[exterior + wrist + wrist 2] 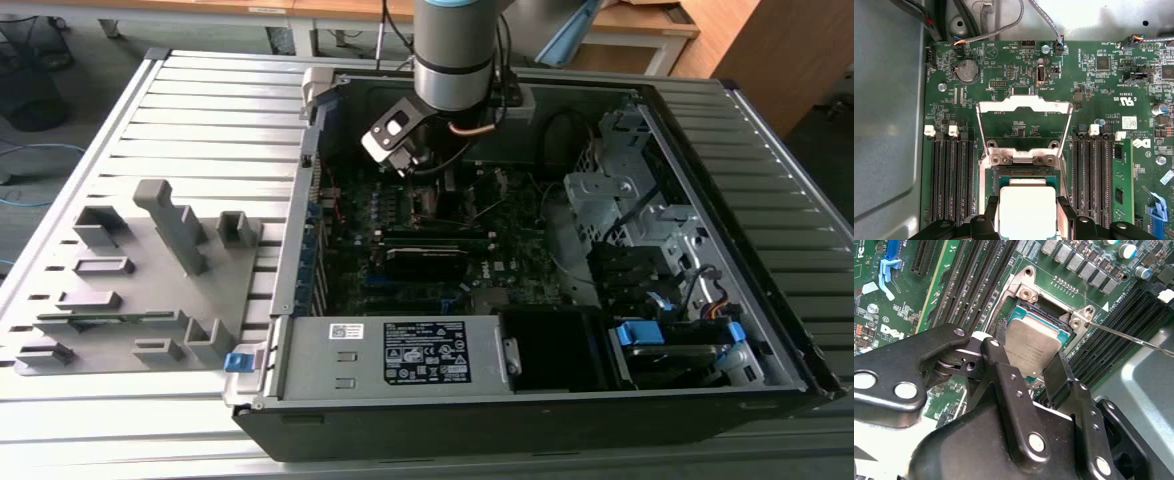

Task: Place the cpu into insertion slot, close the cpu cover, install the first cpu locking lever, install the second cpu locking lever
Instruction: 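Place the cpu into insertion slot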

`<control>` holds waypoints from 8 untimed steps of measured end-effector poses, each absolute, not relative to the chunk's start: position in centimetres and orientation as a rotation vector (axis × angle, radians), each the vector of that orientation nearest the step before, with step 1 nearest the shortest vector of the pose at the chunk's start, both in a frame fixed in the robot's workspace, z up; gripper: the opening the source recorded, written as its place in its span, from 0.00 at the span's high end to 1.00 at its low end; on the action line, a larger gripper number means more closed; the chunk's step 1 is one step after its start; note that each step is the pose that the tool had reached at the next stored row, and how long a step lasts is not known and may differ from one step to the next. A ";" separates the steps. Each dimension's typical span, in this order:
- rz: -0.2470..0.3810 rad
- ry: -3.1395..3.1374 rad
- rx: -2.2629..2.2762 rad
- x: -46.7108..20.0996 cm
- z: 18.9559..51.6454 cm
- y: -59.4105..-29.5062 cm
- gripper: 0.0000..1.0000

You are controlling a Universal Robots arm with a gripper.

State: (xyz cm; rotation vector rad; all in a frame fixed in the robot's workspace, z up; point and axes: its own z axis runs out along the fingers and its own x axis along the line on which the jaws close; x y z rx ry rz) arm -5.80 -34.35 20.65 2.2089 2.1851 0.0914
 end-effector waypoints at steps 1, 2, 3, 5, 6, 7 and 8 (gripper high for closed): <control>0.091 2.185 2.209 -5.8 20.6 -34.3 0.46; 0.091 2.185 2.209 -5.8 20.5 -34.4 0.46; 0.091 2.185 2.209 -5.8 20.4 -34.4 0.46; 0.091 2.185 2.209 -5.8 20.3 -34.4 0.46; 0.091 2.185 2.209 -5.8 20.3 -34.4 0.46; 0.091 2.185 2.209 -5.8 20.3 -34.4 0.46; 0.091 2.185 2.209 -5.8 20.2 -34.4 0.46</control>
